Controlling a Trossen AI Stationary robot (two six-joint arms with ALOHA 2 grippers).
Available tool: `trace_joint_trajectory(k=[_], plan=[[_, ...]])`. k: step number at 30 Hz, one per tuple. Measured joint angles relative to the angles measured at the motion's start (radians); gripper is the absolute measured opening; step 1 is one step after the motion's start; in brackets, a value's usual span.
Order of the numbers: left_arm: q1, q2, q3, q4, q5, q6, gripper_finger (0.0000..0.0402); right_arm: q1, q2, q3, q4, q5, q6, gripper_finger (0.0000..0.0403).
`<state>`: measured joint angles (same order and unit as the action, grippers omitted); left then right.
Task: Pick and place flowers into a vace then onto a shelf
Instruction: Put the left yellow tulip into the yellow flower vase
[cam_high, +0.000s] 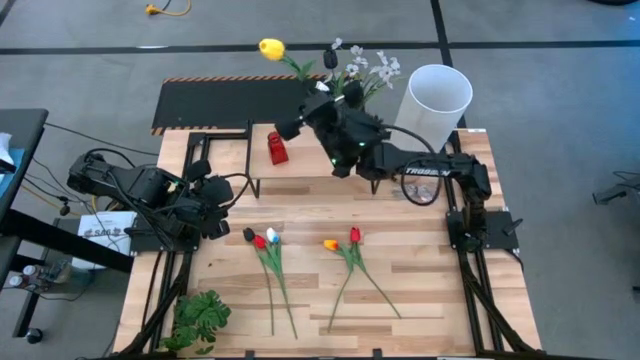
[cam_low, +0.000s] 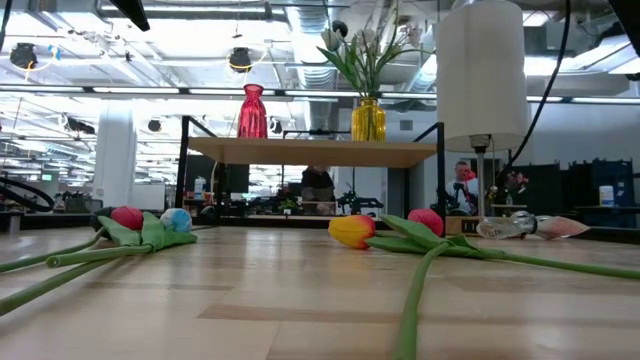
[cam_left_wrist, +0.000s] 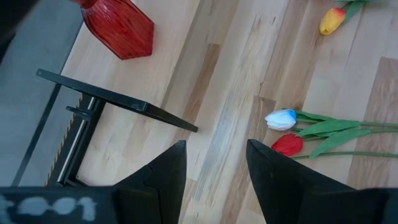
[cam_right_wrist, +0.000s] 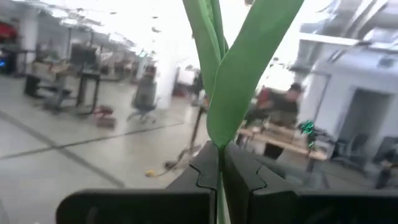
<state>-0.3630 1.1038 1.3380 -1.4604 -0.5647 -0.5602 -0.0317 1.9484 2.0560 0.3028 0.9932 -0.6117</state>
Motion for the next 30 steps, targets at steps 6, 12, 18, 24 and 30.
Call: trace_joint_trajectory(k=[6, 12, 18, 24, 30], plan=[[0.0, 0.0, 0.0, 0.002, 0.0, 0.0, 0.0158, 0.011, 0.0, 0.0, 0.217, 0.115, -0.212, 0.0001], [0.0, 0.0, 0.0, 0.005, 0.0, -0.001, 0.0158, 0.013, 0.0, 0.0, 0.316, 0.205, -0.391, 0.0001], [0.0, 0.0, 0.0, 0.012, 0.0, -0.001, 0.0158, 0.003, -0.011, 0.0, 0.58, 0.299, -0.583, 0.0001], [0.0, 0.0, 0.0, 0.012, -0.01, -0.001, 0.0158, 0.008, -0.065, 0.0, 0.651, 0.304, -0.623, 0.0001], [0.0, 0.0, 0.0, 0.012, -0.023, -0.001, 0.0158, 0.028, -0.063, -0.02, 0.656, 0.329, -0.619, 0.0001]])
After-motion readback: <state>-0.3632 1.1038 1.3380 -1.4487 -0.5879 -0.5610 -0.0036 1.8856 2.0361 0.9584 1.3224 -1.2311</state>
